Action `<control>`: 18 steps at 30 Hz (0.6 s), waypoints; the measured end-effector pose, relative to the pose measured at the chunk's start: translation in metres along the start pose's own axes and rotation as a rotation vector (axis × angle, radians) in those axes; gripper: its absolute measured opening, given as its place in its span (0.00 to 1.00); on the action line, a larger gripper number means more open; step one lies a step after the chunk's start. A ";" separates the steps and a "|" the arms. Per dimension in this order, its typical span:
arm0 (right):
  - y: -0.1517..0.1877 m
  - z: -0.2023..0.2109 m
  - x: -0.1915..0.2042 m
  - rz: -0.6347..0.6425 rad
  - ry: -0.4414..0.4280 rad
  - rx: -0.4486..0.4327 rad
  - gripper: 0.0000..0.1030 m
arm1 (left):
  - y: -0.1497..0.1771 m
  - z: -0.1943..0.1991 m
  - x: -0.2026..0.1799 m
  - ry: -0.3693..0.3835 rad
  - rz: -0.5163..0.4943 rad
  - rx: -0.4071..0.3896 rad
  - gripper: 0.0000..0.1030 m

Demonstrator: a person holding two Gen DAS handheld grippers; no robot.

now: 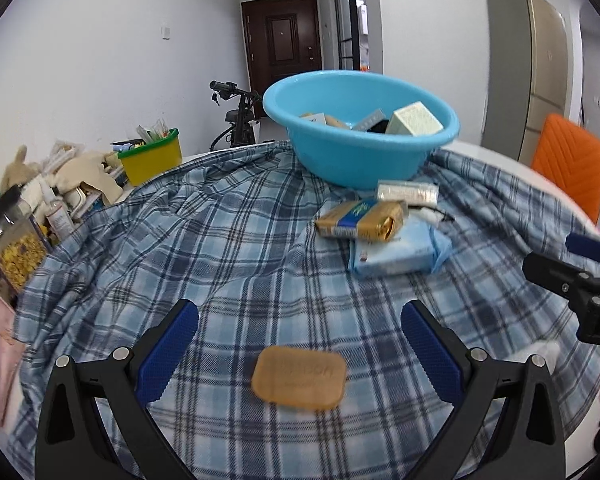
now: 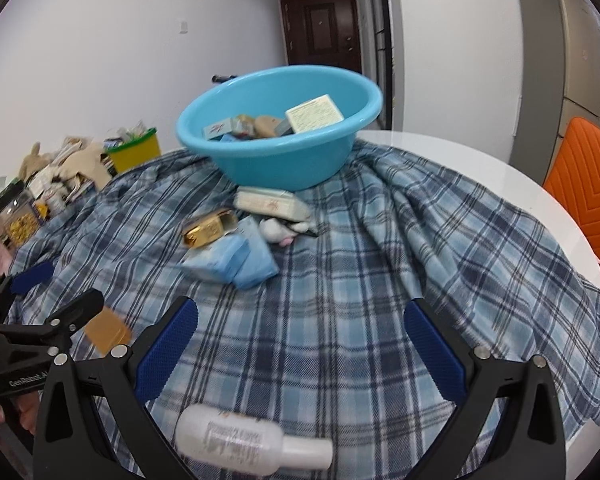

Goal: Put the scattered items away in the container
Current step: 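Close the left gripper on the orange soap bar and lift it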

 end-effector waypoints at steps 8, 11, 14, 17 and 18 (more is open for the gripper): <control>0.019 0.002 0.010 0.038 -0.029 0.051 1.00 | 0.026 -0.006 0.002 0.093 0.009 0.112 1.00; 0.024 0.003 0.010 0.036 -0.040 0.059 1.00 | 0.033 -0.013 0.002 0.106 0.000 0.148 1.00; 0.026 0.000 0.007 0.029 -0.034 0.066 1.00 | 0.036 -0.018 0.001 0.101 -0.011 0.161 1.00; 0.028 -0.003 0.002 0.011 -0.032 0.076 1.00 | 0.037 -0.025 0.001 0.105 -0.017 0.180 1.00; 0.028 -0.004 0.000 0.006 -0.033 0.077 1.00 | 0.038 -0.028 0.000 0.112 -0.020 0.189 1.00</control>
Point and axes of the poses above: each gripper's, at about its wrist camera, not at the fingertips, and z roughly against the way its jaws point, x to its left, y to its underside, the point moved 7 cm from there along -z, roughly the way its jaws point, and after that the axes turned 13 degrees about x, right-handed, at the moved point
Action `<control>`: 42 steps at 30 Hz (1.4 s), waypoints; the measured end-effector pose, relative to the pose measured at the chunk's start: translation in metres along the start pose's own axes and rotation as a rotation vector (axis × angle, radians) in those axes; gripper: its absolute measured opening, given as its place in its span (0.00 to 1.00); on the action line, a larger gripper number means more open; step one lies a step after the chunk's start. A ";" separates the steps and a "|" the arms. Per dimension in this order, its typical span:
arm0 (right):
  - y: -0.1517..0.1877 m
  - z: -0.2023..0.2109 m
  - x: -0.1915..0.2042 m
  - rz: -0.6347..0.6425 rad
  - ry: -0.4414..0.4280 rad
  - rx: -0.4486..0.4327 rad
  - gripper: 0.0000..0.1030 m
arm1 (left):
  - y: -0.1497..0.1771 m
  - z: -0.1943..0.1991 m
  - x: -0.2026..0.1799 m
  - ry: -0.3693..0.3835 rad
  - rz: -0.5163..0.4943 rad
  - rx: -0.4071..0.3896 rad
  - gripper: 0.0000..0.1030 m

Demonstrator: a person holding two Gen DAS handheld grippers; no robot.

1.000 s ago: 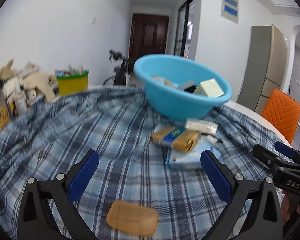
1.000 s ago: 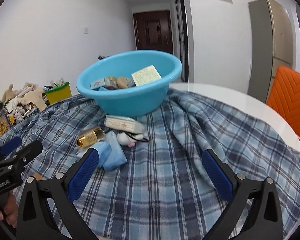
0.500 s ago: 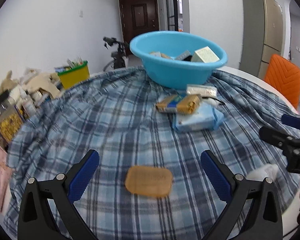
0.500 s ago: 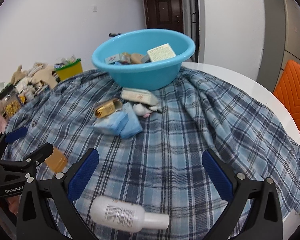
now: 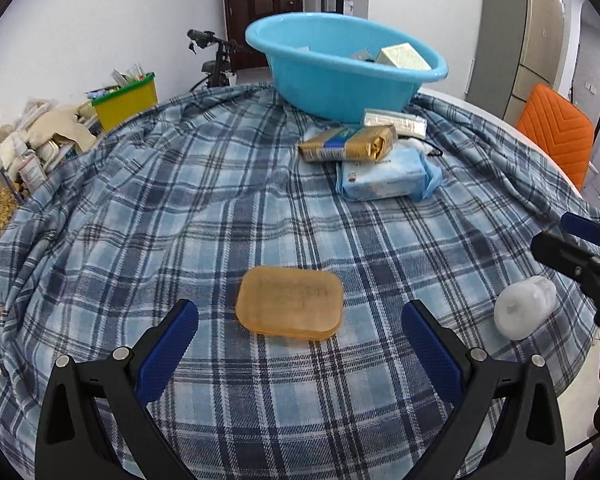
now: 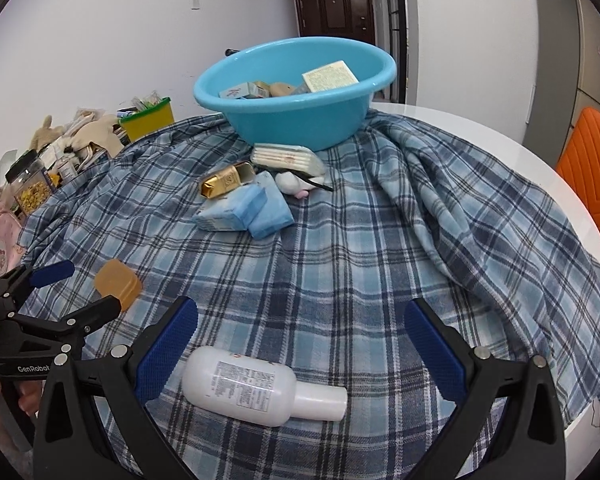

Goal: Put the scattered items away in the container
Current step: 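Close the left gripper on the orange soap bar and lift it, then grasp the gold-and-blue packet with the right gripper while the left holds the soap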

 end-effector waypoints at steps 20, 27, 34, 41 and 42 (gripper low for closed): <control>0.001 -0.001 0.003 0.024 0.009 0.002 1.00 | -0.011 -0.016 0.000 0.007 -0.028 -0.035 0.63; 0.002 -0.005 0.002 0.017 0.001 0.012 1.00 | -0.008 0.000 0.003 -0.012 -0.012 -0.059 0.63; 0.002 -0.002 0.003 0.025 0.006 0.006 1.00 | -0.004 0.008 0.008 -0.060 0.032 -0.093 0.63; 0.002 -0.003 0.010 0.065 -0.025 0.014 1.00 | 0.000 0.006 -0.003 -0.053 0.010 -0.089 0.63; 0.000 -0.004 0.013 0.082 -0.033 0.015 1.00 | 0.000 0.006 -0.003 -0.051 0.011 -0.086 0.63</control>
Point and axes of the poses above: each gripper's, at about its wrist camera, not at the fingertips, and z roughly against the way its jaws point, x to its left, y to its underside, the point moved 7 cm from there along -z, roughly the way its jaws point, and after that the axes turned 13 degrees about x, right-handed, at the moved point
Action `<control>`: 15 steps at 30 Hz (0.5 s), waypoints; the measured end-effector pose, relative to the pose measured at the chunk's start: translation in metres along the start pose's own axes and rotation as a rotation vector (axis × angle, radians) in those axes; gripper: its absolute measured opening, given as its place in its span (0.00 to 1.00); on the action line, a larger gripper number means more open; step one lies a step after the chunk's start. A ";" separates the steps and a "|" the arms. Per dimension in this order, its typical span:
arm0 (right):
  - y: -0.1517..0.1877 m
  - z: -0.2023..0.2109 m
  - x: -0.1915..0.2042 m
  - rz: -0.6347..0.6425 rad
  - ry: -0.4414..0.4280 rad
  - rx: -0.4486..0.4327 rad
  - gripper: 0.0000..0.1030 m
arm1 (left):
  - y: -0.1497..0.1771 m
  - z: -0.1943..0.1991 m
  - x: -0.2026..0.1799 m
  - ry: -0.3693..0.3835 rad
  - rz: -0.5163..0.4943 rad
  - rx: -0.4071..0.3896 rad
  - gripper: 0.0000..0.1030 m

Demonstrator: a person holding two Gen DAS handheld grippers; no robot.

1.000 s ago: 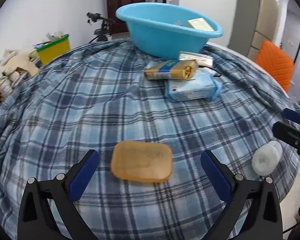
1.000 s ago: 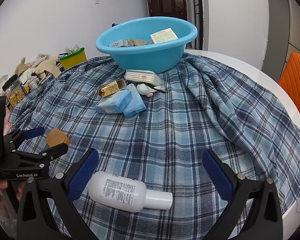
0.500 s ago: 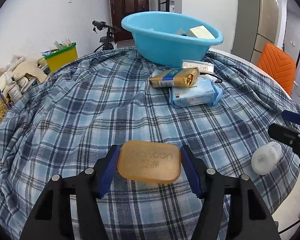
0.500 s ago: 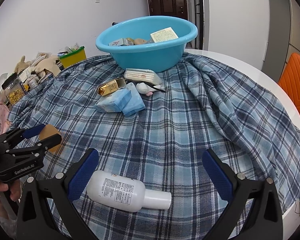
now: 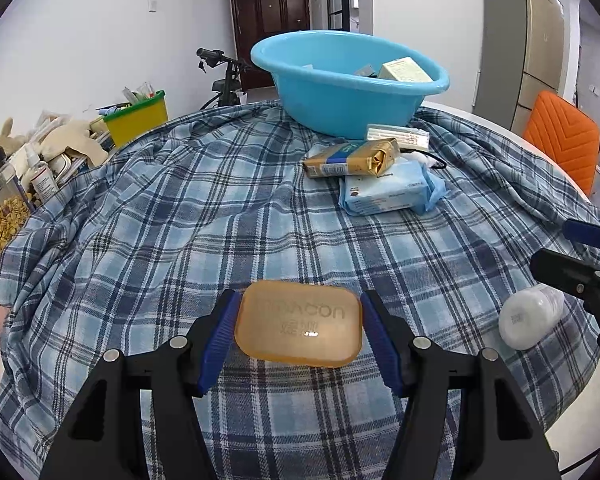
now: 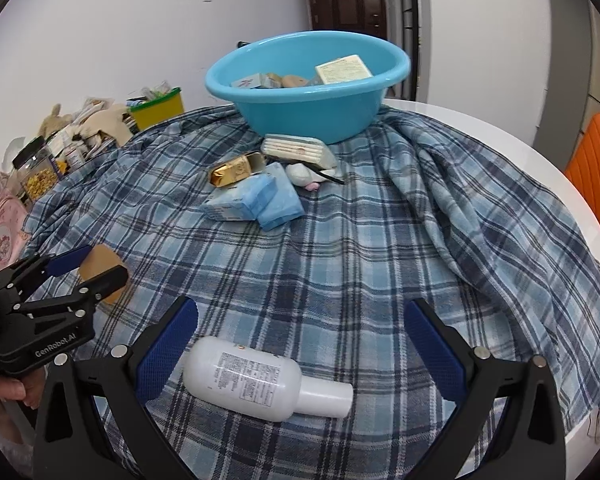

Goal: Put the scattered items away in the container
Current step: 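Grasp the gold-and-blue packet with the right gripper while the left holds the soap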

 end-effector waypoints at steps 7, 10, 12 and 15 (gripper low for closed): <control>-0.019 -0.007 0.021 0.141 -0.017 -0.001 1.00 | -0.005 0.000 0.008 0.002 0.042 0.001 0.63; -0.032 -0.011 0.028 0.181 -0.024 -0.005 1.00 | -0.010 0.000 0.011 0.000 0.052 -0.003 0.63; -0.043 -0.015 0.032 0.194 -0.042 -0.001 1.00 | -0.015 -0.001 0.012 -0.008 0.052 -0.006 0.63; -0.059 -0.021 0.037 0.215 -0.059 0.006 1.00 | -0.022 -0.003 0.014 -0.013 0.051 -0.006 0.63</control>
Point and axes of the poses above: each gripper's, at about its wrist camera, not at the fingertips, and z roughly against the way its jaws point, x to its left, y to its underside, the point moved 7 cm from there along -z, roughly the way its jaws point, and after that the axes turned 13 degrees about x, right-handed, at the moved point
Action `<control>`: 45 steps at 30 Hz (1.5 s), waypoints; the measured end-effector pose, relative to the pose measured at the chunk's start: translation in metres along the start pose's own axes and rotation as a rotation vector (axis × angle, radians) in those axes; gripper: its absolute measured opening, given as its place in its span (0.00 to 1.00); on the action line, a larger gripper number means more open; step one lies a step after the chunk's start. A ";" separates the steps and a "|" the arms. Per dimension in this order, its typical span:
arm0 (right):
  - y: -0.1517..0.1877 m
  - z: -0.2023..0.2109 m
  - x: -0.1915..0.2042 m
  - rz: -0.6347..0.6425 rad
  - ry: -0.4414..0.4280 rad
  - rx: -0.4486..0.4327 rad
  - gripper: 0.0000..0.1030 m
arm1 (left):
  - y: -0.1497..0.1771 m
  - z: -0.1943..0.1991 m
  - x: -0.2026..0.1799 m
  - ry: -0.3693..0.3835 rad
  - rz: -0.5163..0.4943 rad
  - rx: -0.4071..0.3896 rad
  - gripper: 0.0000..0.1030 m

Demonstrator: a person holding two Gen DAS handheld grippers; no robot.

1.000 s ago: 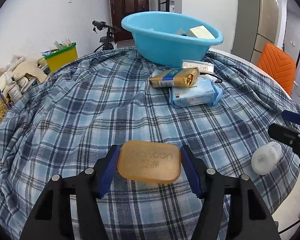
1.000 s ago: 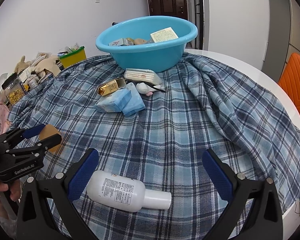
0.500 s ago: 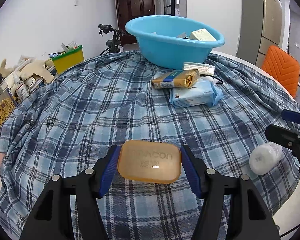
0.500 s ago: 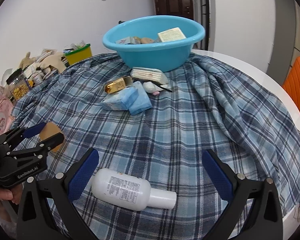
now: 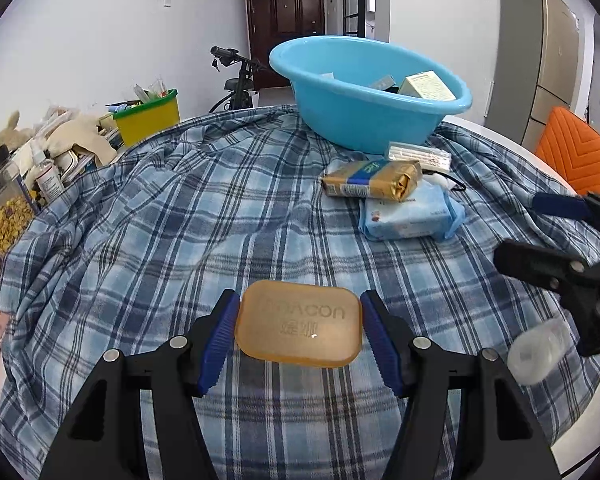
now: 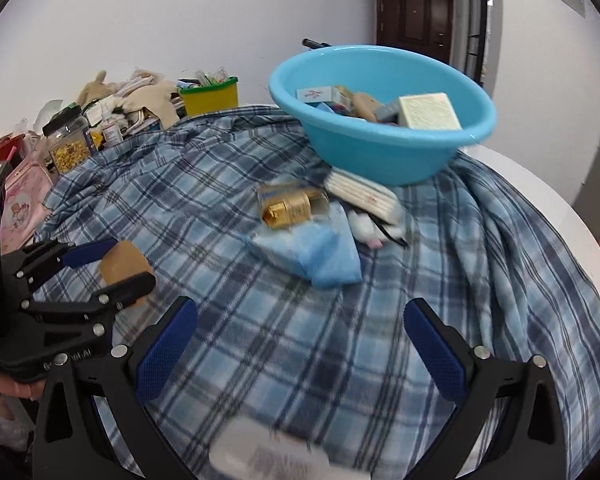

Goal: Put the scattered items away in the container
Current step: 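Grasp the gold-and-blue packet with the right gripper while the left holds the soap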

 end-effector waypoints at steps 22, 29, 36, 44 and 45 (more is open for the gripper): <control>-0.079 -0.083 0.009 0.126 0.025 0.115 0.86 | -0.032 -0.022 0.030 -0.011 0.044 0.033 0.63; -0.077 -0.094 0.009 0.132 0.024 0.164 0.50 | -0.032 -0.020 0.032 -0.015 0.042 0.027 0.63; -0.068 -0.046 -0.003 0.070 0.018 0.062 0.46 | -0.032 -0.015 0.029 -0.006 0.044 0.017 0.63; -0.025 0.008 -0.034 -0.097 0.072 -0.040 0.46 | -0.027 -0.001 0.017 -0.023 0.028 -0.028 0.63; -0.019 0.013 -0.038 -0.115 0.096 -0.054 0.46 | -0.026 0.000 0.014 -0.019 0.023 -0.031 0.63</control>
Point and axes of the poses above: each gripper's, at about its wrist camera, not at the fingertips, and z roughly against the way its jaws point, x to its left, y to its underside, the point moved 7 cm from there along -z, roughly the way its jaws point, and after that the axes turned 13 degrees about x, right-handed, at the moved point
